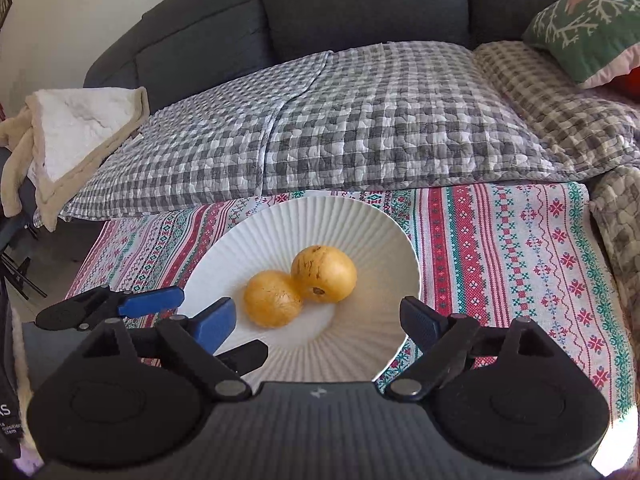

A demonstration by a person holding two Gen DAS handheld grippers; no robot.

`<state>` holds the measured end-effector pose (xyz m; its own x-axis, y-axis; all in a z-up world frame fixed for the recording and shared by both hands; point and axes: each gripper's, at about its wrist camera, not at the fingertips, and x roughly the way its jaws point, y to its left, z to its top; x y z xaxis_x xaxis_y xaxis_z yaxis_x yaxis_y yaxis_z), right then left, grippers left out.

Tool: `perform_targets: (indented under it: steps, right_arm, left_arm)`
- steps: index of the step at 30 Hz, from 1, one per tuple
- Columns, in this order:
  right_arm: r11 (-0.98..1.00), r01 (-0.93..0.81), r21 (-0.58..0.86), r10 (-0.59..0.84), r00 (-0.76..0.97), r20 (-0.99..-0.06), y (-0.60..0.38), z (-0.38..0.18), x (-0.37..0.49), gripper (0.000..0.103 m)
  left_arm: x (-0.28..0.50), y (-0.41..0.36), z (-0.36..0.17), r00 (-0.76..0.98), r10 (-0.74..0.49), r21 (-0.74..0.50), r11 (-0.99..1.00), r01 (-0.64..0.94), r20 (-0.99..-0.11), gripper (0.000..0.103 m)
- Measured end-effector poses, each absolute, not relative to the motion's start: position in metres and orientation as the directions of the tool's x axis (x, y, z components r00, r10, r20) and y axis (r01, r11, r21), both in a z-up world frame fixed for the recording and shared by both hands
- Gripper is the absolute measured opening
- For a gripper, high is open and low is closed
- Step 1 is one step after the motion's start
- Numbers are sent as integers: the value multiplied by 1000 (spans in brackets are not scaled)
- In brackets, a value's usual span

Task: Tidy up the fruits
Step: 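Lower both fruits onto the plate and open both tools, then withdraw both tools from the plate toward the remaining fruits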

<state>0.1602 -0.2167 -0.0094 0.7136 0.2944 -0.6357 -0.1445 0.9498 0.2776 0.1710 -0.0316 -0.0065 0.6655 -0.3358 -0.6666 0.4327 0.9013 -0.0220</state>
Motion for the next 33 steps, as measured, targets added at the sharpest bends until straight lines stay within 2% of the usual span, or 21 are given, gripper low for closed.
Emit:
perform_targets:
  steps: [4, 9, 16, 25, 33]
  right_arm:
    - [961, -161, 225, 270, 728, -630, -208, -1, 139, 93]
    - [968, -174, 183, 251, 742, -622, -200, 4, 114, 98]
    - [976, -181, 125, 219, 743, -632, -191, 2, 83, 98]
    - [974, -182, 138, 228, 758, -612, -191, -12, 52, 102]
    - [984, -150, 99, 179, 766, -617, -202, -27, 32, 103]
  left_arm:
    - [151, -22, 1, 670, -329, -17, 904, 427, -665, 87]
    - [127, -9, 5, 660, -310, -16, 911, 411, -685, 87]
    - [101, 10, 3, 648, -267, -2, 926, 379, -713, 87]
    - [76, 30, -9, 641, -257, 3, 927, 376, -723, 87]
    - [54, 45, -23, 631, -254, -6, 930, 368, -733, 87]
